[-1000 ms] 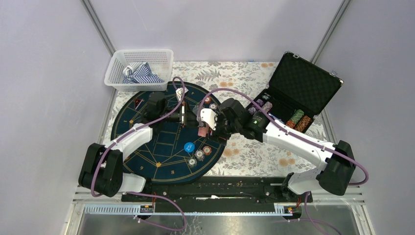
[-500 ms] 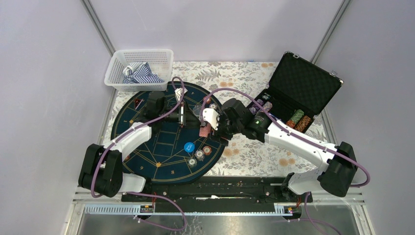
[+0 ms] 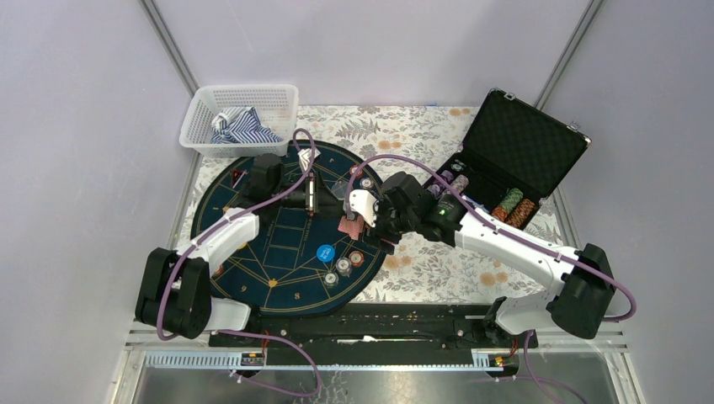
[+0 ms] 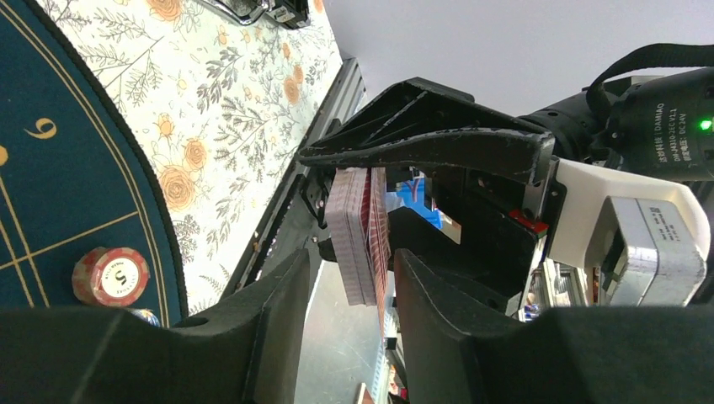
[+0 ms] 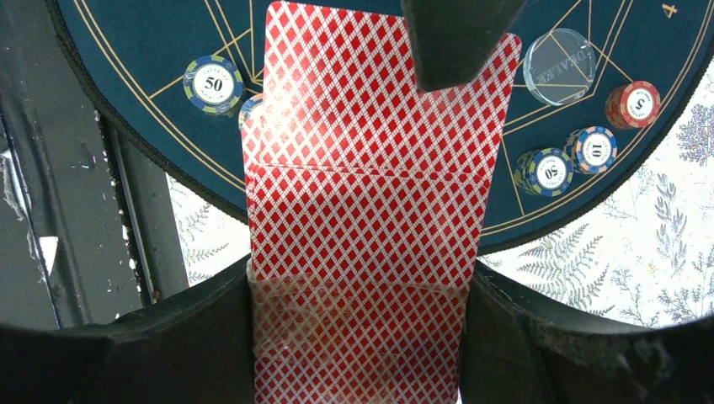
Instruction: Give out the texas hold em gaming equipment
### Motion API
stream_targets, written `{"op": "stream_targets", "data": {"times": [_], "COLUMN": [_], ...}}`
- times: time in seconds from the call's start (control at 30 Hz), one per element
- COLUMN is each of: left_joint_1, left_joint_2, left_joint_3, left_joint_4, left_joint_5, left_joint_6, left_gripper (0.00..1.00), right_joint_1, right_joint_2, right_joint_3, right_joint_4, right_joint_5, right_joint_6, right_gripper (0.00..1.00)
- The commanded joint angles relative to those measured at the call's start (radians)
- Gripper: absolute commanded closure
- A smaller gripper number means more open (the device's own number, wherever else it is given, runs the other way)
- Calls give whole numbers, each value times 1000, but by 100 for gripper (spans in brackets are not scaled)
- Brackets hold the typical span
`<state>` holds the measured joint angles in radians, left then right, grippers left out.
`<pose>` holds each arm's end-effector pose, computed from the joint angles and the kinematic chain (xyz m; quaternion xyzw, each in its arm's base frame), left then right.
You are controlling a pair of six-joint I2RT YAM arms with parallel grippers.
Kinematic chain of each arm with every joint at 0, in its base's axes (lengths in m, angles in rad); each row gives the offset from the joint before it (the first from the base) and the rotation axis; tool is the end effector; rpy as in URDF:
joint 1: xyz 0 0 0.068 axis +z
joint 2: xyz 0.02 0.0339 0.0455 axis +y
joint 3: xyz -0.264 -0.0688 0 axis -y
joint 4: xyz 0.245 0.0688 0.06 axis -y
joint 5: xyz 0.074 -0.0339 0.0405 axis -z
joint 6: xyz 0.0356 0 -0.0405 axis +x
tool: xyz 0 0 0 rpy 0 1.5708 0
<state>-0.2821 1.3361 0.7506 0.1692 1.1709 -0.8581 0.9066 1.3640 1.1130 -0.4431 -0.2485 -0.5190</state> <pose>0.2563 -0.1084 0.2493 0.0908 0.7553 -0.6353 0.1330 0.1789 0.2427 0.2997 -0.6274 0.6453 0.1912 0.3917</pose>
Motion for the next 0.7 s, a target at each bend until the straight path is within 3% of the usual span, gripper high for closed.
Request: {"op": "stream_targets", "data": {"times": [0.0,0.13,0.3,0.4,0.67], "left_joint_1": [0,-38,-40,-30,7], "left_joint_2": [-34,-29,-8,-11,-26], "left_joint_3": [50,76,120,122,109], "left_joint_4": [9,-126,-259,-266,-264], "left_joint_5": [7,-33,-70,-79,-98], "left_joint_6": [29,157,251,255,251], "left_gripper": [49,50,67,75,83], "right_joint_1": [-8,-8,-13,-27,-49], "right_joint_2": [-36,-18,-19,-25,-50], "right_joint_3": [13,27,34,32,10], "right_joint_4": [57,66,76,75,73], "right_joint_5": [9,23,35,30,8], "right_joint_6": [0,3,14,20,28], "right_gripper": [74,74,75,75,76]}}
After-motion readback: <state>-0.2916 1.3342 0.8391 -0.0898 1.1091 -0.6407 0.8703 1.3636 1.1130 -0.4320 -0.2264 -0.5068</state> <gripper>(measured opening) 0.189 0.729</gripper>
